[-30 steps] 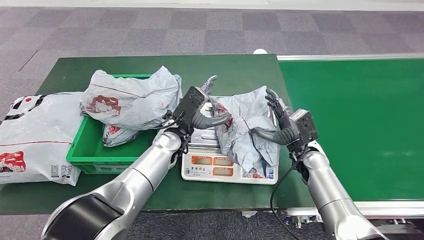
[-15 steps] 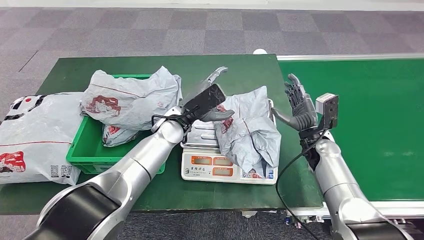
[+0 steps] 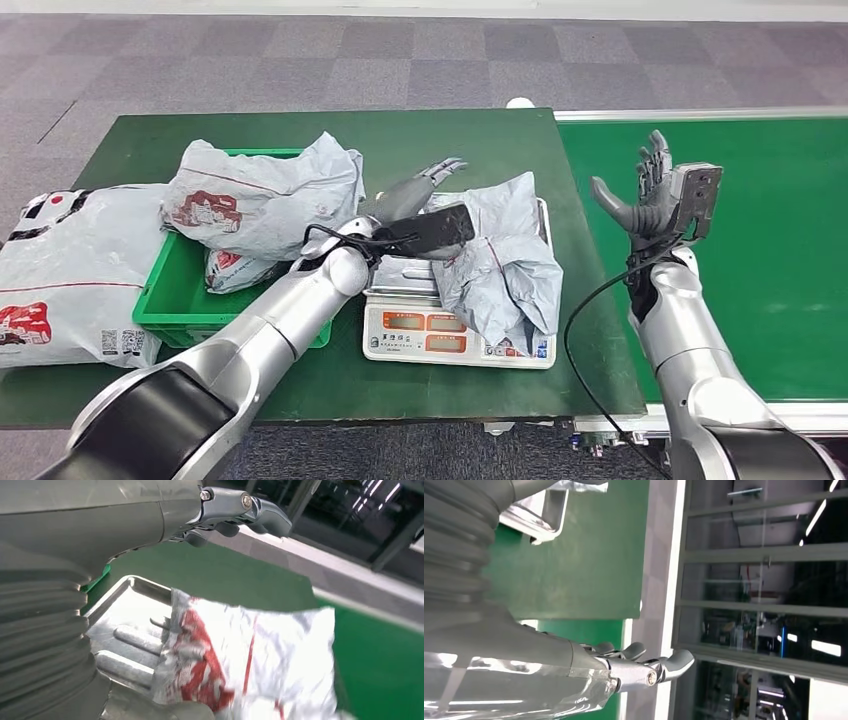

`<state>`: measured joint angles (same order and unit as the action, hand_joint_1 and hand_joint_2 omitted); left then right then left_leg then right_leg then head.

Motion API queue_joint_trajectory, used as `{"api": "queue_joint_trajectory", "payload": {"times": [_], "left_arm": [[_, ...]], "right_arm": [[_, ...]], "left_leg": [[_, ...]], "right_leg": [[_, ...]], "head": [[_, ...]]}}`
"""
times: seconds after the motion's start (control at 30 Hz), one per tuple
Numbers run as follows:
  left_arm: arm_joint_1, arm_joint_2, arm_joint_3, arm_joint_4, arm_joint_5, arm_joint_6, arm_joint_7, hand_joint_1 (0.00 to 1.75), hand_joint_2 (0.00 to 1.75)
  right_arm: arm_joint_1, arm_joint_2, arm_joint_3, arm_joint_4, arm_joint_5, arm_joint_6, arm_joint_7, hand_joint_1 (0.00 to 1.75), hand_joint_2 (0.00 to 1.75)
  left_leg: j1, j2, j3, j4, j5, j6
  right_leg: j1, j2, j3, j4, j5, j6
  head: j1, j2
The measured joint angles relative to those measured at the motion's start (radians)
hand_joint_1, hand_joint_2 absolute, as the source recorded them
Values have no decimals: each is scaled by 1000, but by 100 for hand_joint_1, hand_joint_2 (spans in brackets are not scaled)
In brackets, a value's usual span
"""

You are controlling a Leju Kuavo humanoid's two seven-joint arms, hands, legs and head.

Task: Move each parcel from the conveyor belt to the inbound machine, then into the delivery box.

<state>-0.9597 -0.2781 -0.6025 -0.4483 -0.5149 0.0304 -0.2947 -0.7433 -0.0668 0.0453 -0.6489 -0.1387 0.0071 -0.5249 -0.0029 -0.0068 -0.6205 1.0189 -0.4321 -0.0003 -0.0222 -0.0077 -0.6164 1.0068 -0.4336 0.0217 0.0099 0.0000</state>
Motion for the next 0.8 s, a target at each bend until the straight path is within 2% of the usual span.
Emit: {"api": "queue_joint_trajectory", "payload": {"times": [0.27, 0.5, 0.7, 0.8], "left_arm": [[1, -1, -44, 3, -39, -22, 8, 0, 175], [8, -35, -163, 28, -147, -115, 21, 0, 175], [37, -67, -222, 28, -132, -147, 61, 0, 175], [68, -76, -279, -5, -79, -139, 103, 0, 175]], "right_arm": [[0, 0, -22, 0, 2, -20, -1, 0, 175], [32, -3, -72, -10, -12, -43, 8, 0, 175], [80, -3, -102, -45, 0, -40, 23, 0, 175], [98, -3, -115, -65, 5, -36, 32, 0, 175]], "left_leg": [[0, 0, 0, 0, 0, 0], [0, 0, 0, 0, 0, 0], [-1, 0, 0, 0, -1, 1], [-1, 0, 0, 0, -1, 1]], "right_leg": [[0, 0, 0, 0, 0, 0], [-1, 0, 0, 0, 0, 0], [-1, 0, 0, 0, 0, 0], [-1, 0, 0, 0, 0, 0]], "head": [[0, 0], [0, 0], [0, 0], [0, 0]]}}
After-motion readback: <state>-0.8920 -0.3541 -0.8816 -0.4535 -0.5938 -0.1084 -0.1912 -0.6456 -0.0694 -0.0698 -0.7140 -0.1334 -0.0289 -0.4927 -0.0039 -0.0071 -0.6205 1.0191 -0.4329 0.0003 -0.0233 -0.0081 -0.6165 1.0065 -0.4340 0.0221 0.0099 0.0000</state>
